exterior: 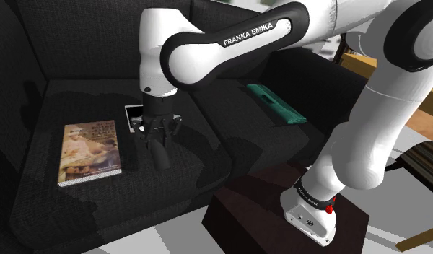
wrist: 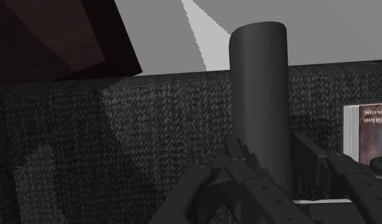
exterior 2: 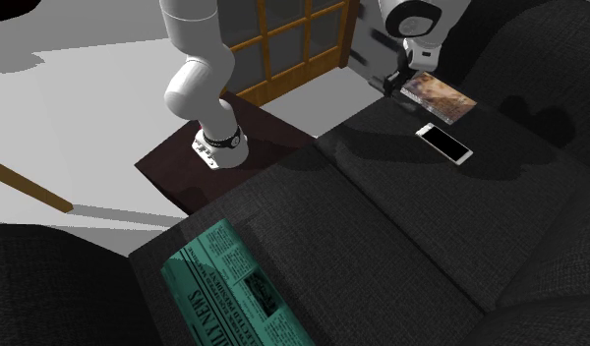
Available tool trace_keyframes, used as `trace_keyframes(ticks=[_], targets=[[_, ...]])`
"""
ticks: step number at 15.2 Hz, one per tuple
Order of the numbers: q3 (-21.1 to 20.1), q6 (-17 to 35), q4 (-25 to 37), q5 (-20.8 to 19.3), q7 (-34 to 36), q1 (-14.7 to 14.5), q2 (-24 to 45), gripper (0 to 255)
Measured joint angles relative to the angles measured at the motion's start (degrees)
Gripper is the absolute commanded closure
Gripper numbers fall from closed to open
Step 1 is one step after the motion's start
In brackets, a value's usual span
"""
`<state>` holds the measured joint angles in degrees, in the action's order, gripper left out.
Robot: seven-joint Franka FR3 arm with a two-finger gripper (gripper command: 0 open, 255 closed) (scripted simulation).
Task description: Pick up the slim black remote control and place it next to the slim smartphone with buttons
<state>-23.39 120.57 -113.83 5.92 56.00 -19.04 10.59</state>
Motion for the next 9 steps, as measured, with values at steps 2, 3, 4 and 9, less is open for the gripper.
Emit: trace_keyframes(ticks=[2,3,4,9], targets=[[0.0,1.5,-0.8,-0.2,0.0,-0.1,0.7,255],[0.1,2.1,-1.2,-0.3,-0.1,-0.1,1.0,255],[0.1,2.8,-1.4,-0.5,0.0,-0.2,1.5,255],[0.2,4.8,-2.3,-0.9,0.1,-0.4,2.7,255]])
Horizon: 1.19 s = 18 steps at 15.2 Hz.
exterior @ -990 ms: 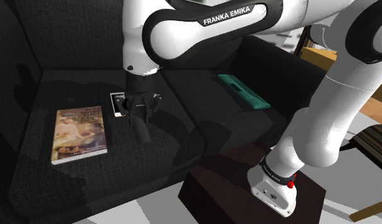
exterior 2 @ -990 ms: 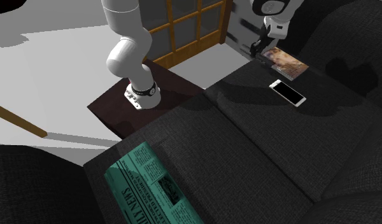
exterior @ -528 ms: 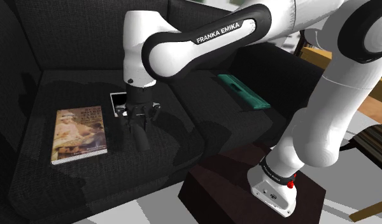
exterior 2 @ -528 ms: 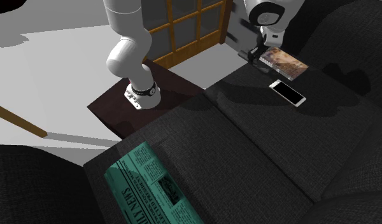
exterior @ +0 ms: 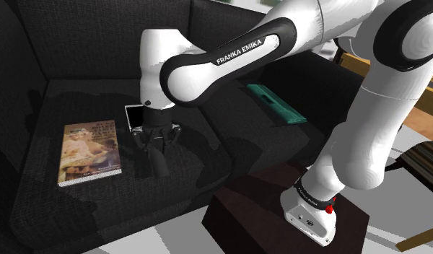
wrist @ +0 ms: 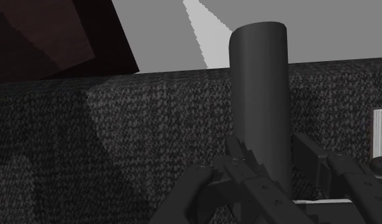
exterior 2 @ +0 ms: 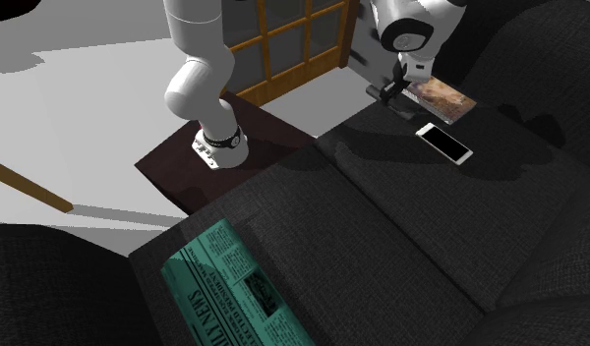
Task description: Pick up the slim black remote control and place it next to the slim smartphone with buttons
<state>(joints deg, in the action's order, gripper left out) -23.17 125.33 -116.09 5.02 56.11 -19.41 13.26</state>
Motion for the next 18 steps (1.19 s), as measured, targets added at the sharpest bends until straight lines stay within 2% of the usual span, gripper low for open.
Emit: trace_keyframes(ticks=[3,4,10,14,18], targets=[[0.0,0.1,0.0,0.0,0.0,0.0,0.0,255],[0.0,0.1,0.0,0.0,0.0,0.0,0.0,0],[0.0,0.1,0.0,0.0,0.0,0.0,0.0,0],[0.0,-5.5,3.3,0.8,-0.6,0.7,-2.5,0],[0.0,-6.7,3.7,1.0,-0.7,0.9,-3.1,0]])
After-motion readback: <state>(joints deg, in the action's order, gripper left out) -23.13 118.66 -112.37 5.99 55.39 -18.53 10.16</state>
